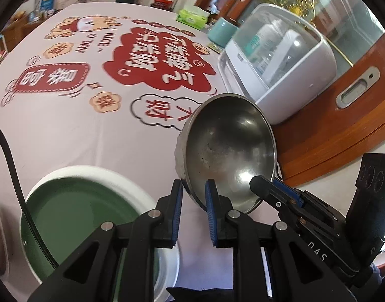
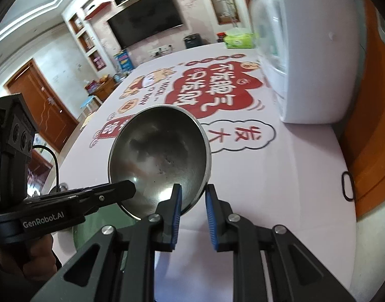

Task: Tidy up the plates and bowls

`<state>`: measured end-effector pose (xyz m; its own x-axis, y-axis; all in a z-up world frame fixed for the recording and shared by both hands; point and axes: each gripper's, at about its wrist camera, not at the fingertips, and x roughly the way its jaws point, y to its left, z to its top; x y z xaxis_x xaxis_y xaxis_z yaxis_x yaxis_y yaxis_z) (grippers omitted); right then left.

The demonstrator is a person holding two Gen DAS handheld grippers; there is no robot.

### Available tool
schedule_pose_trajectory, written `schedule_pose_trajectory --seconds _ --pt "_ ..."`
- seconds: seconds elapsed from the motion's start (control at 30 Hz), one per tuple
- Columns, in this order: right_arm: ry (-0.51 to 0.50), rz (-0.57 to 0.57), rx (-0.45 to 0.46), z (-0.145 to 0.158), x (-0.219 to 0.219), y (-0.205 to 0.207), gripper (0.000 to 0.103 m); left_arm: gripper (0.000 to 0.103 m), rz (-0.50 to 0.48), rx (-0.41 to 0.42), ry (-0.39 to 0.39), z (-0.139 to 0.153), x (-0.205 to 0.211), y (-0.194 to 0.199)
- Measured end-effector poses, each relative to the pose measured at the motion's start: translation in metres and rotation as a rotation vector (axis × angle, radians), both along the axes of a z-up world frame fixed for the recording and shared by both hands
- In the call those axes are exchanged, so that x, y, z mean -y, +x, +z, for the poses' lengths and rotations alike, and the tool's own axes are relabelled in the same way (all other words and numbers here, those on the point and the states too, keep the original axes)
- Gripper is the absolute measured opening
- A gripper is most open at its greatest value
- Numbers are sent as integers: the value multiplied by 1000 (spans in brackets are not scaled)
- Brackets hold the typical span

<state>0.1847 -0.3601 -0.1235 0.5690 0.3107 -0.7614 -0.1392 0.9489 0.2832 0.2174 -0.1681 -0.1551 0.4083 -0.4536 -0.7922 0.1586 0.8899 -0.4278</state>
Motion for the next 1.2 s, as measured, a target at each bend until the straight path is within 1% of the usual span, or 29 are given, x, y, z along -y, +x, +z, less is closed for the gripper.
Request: schedule_pose_trajectory --seconds 0.37,0.57,0.83,1.0,1.2 --pt "-58 135 31 13 -52 -18 19 16 100 14 -36 5 -59 -42" --pt "-55 191 36 17 -87 -24 19 16 137 30 -32 11 -89 -60" --pt "-50 266 46 23 -139 -34 19 16 190 32 -14 19 -143 -84" --pt "-68 310 63 28 -174 -40 19 16 212 15 -5 21 -176 -95" --pt "-73 348 73 30 -210 -47 20 17 227 -4 26 24 -210 -103"
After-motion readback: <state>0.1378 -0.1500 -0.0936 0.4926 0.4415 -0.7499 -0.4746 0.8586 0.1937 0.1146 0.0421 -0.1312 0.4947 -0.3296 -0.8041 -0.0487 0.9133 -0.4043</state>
